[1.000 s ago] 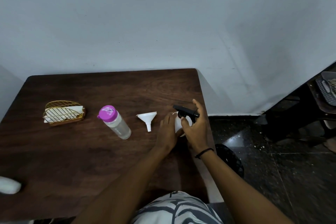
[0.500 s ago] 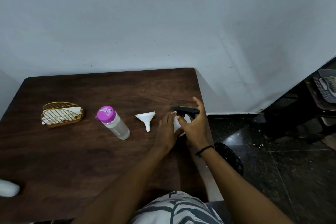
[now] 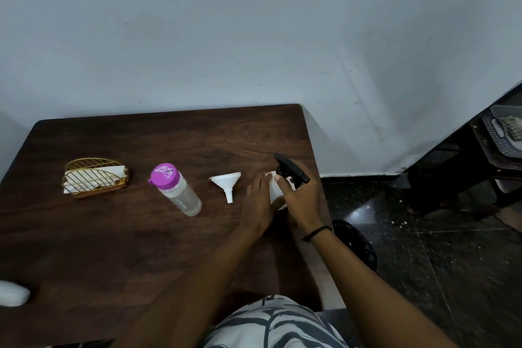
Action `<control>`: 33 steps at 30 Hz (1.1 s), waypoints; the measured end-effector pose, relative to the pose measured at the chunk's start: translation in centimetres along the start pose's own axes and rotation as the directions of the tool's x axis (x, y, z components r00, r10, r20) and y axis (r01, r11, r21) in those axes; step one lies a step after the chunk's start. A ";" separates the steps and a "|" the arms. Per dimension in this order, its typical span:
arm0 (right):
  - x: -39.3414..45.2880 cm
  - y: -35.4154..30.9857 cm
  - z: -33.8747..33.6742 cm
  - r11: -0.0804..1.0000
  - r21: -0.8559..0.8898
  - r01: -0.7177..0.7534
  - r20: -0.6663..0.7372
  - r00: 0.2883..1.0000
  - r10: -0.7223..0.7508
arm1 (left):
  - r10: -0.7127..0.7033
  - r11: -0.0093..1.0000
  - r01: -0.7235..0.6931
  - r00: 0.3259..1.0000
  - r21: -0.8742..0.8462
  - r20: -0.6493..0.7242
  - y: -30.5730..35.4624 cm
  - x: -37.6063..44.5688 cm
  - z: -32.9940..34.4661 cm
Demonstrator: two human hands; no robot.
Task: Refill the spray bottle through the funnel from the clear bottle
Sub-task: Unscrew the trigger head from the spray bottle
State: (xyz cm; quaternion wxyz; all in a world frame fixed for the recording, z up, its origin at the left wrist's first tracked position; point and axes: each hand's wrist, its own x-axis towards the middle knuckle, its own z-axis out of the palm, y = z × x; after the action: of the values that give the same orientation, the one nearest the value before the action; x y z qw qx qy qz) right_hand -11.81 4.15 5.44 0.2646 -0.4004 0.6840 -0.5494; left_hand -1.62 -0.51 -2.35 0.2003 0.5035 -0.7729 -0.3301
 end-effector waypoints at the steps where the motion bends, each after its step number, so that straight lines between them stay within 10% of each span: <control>1: 0.0 -0.2 -0.1 1.000 0.002 -0.008 -0.002 1.000 0.008 | -0.005 1.000 0.005 1.000 -0.003 0.001 0.0 0.0 0.0; 33: 3.7 -7.2 -5.3 0.971 -0.017 0.238 -0.311 0.922 -0.231 | -0.049 0.995 0.047 0.999 0.092 0.022 0.6 0.0 -1.2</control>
State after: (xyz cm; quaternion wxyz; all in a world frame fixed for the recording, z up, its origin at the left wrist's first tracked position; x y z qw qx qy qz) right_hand -16.23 3.34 14.01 0.0902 -0.3849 0.6584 -0.6405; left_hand -1.24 -0.74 -1.14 0.1599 0.5264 -0.7773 -0.3052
